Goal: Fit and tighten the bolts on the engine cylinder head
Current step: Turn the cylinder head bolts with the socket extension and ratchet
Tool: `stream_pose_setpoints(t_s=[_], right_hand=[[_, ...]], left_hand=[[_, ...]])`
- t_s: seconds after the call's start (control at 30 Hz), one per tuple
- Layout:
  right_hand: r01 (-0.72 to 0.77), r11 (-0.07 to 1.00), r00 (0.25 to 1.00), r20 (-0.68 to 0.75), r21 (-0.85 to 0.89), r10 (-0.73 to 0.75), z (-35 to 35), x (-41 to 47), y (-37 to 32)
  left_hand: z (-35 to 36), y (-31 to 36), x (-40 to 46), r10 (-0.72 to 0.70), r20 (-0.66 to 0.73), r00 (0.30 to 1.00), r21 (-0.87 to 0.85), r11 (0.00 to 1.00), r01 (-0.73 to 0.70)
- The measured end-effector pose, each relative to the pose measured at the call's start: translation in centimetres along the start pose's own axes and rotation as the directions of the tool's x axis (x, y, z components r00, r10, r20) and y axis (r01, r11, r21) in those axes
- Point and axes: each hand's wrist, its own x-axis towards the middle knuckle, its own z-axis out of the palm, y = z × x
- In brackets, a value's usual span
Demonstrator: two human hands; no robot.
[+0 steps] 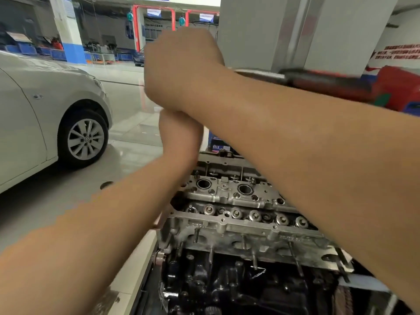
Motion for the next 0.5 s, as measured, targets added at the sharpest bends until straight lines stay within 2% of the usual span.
stream_pose_setpoints(t_s=[0.03,0.07,0.1,0.13,0.17,0.2,0.23,0.27,0.3,0.33,0.37,0.4,0.43,0.47,0.5], right_hand=[[0.028,0.998,0.999,-0.037,0.061,-0.026,0.0,-0.3,0.8],[0.055,0.986,0.998,-0.050,0.156,-0.048,0.3,-0.6,1.8],[0.066,0.957,0.997,-0.048,0.283,-0.055,0.6,-1.0,2.6],[0.063,0.916,0.998,-0.039,0.395,-0.052,0.8,-1.3,3.3],[0.041,0.887,0.999,-0.015,0.459,-0.038,0.9,-1.3,3.6],[0.003,0.888,1.000,0.023,0.461,-0.015,0.9,-1.1,3.5],[-0.038,0.916,0.998,0.059,0.400,0.016,0.9,-0.6,3.2],[-0.072,0.953,0.994,0.099,0.293,0.045,0.7,-0.1,2.5],[-0.094,0.979,0.988,0.138,0.179,0.070,0.4,0.5,1.6],[-0.106,0.990,0.985,0.147,0.092,0.092,0.2,0.8,0.7],[-0.095,0.995,0.988,0.122,0.039,0.090,0.0,0.8,0.0],[-0.052,0.998,0.997,0.051,0.026,0.050,-0.1,0.6,-0.3],[0.004,0.998,0.999,-0.032,0.057,-0.002,0.1,0.2,-0.1],[0.049,0.993,0.996,-0.083,0.106,-0.040,0.4,-0.3,0.6],[0.082,0.981,0.993,-0.102,0.176,-0.065,0.8,-0.8,1.7]], left_hand=[[-0.7,0.4,0.6,-0.069,0.142,0.987,-0.153,0.984,0.091],[-1.6,0.6,1.3,-0.095,0.342,0.935,-0.241,0.953,0.185],[-2.5,0.9,1.8,-0.083,0.501,0.862,-0.254,0.937,0.238],[-3.0,1.1,2.2,-0.069,0.575,0.815,-0.249,0.934,0.255],[-2.9,1.4,2.2,-0.079,0.541,0.837,-0.201,0.955,0.220],[-2.6,1.4,2.0,-0.096,0.432,0.897,-0.103,0.983,0.154],[-2.0,1.5,1.7,-0.060,0.266,0.962,0.035,0.998,0.052],[-1.3,1.3,1.2,0.020,0.090,0.996,0.152,0.988,-0.034],[-0.6,1.2,0.3,0.074,-0.016,0.997,0.194,0.978,-0.070],[0.1,1.0,-0.4,0.105,-0.056,0.993,0.197,0.976,-0.093],[0.3,0.9,-0.8,0.106,-0.070,0.992,0.115,0.989,-0.097],[0.1,0.8,-0.5,0.054,-0.078,0.996,-0.068,0.996,-0.059],[-0.4,0.6,0.0,-0.016,-0.021,1.000,-0.221,0.975,0.011],[-1.1,0.7,0.5,-0.069,0.113,0.991,-0.276,0.956,0.098],[-1.7,1.0,1.2,-0.067,0.305,0.950,-0.268,0.951,0.153]])
